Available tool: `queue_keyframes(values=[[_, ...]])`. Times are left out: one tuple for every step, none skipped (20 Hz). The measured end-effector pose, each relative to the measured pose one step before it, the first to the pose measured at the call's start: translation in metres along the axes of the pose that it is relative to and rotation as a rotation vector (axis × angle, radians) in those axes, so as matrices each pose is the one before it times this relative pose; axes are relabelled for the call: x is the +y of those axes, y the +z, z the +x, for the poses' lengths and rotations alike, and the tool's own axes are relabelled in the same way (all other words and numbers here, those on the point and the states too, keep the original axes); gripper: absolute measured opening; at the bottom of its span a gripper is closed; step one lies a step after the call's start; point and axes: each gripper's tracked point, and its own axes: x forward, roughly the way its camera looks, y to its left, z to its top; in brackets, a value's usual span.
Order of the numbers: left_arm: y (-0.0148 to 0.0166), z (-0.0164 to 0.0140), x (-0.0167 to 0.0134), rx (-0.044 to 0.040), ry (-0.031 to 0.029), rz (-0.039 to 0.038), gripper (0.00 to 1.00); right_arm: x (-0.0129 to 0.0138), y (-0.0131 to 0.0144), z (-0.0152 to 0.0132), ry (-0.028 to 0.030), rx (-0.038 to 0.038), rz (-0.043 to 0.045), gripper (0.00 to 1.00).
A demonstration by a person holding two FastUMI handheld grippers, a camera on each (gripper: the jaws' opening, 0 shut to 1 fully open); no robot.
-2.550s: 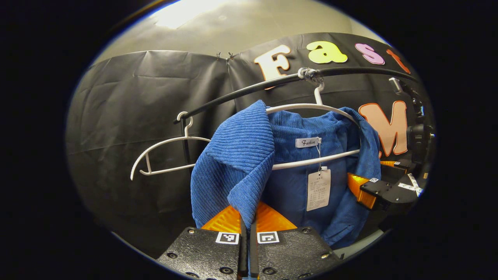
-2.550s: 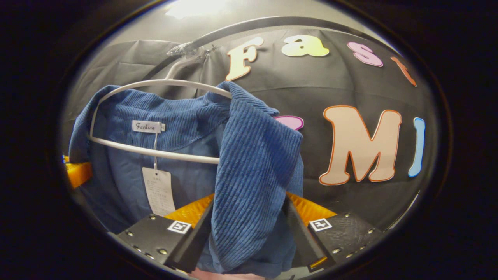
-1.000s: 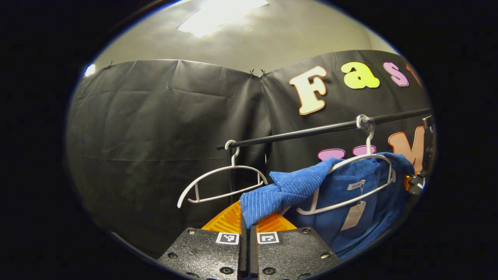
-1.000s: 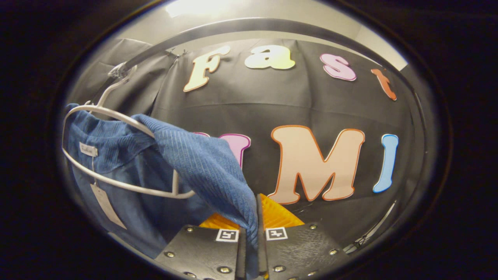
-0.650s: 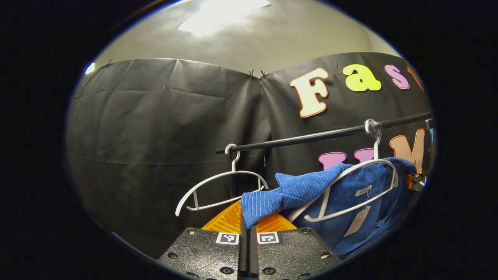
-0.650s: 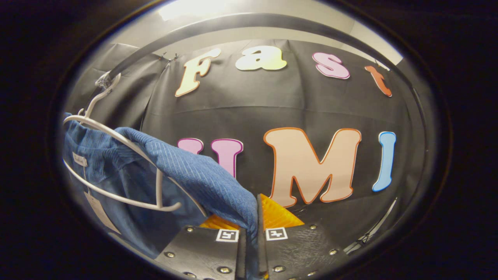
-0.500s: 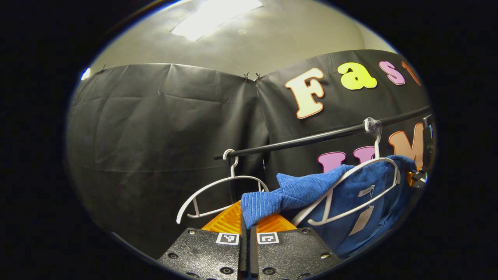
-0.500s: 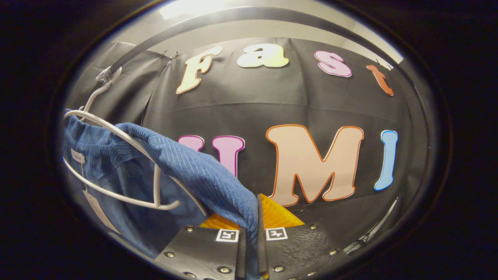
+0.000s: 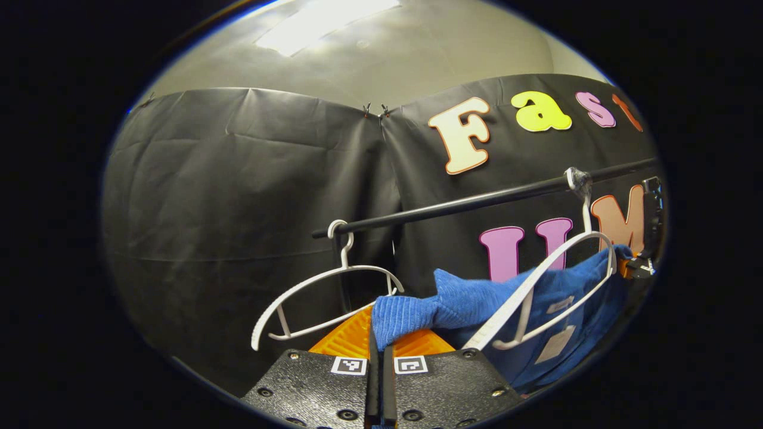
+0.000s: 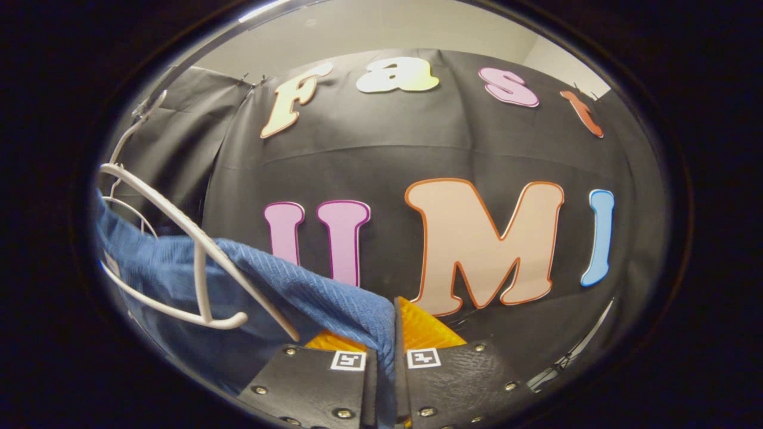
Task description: Grasp the clothes on the hanger with both hands and then place them into the laundry hamper below.
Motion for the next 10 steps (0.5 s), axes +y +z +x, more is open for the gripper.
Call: queue_keyframes(values=[[-0.00555, 0.00105, -0.00202, 0.01180, -0.00213, -0.00658, 0.02, -0.00141, -0.00286, 0.00007, 0.00121, 0.00983, -0.01132, 0.11], [-0.00458, 0.00092, 0.00051, 0.00540, 0.00237, -0.00170, 0.02, -0.00103, -0.00149, 0.00029, -0.00050, 0.00882, -0.01508, 0.11], [-0.00372, 0.00125, -0.00018, 0.00561, 0.00253, 0.00018, 0.03, -0.00060, -0.00277, 0.00108, 0.00117, 0.01199, -0.01201, 0.11], [-0.00542, 0.00062, 0.00034, 0.00785, 0.00292, -0.00199, 0.02, 0.00008, -0.00205, 0.00036, 0.00339, 0.01125, -0.00529, 0.11], [-0.00436, 0.00069, -0.00059, 0.01057, 0.00132, -0.00654, 0.00, 0.00226, -0.00468, 0.00046, 0.00645, 0.01269, -0.00172, 0.11], [-0.00540, -0.00017, 0.00060, 0.01068, 0.00293, -0.00719, 0.02, 0.00064, -0.00268, 0.00031, 0.00382, 0.00889, -0.00363, 0.11], [-0.00526, -0.00043, 0.00153, 0.01024, 0.00505, -0.00584, 0.05, -0.00112, -0.00236, 0.00063, 0.00182, 0.00584, -0.00895, 0.11], [-0.00586, -0.00100, 0.00187, 0.00962, 0.00612, -0.00504, 0.03, 0.00024, -0.00119, 0.00048, 0.00386, 0.00548, -0.00720, 0.11], [-0.00429, -0.00042, 0.00145, 0.00808, 0.00810, -0.00329, 0.03, 0.00073, -0.00178, 0.00025, 0.00538, 0.00527, -0.00396, 0.11], [-0.00526, -0.00048, 0.00092, 0.00596, 0.00591, -0.00271, 0.00, 0.00106, -0.00119, -0.00030, 0.00511, 0.00717, -0.00068, 0.11]])
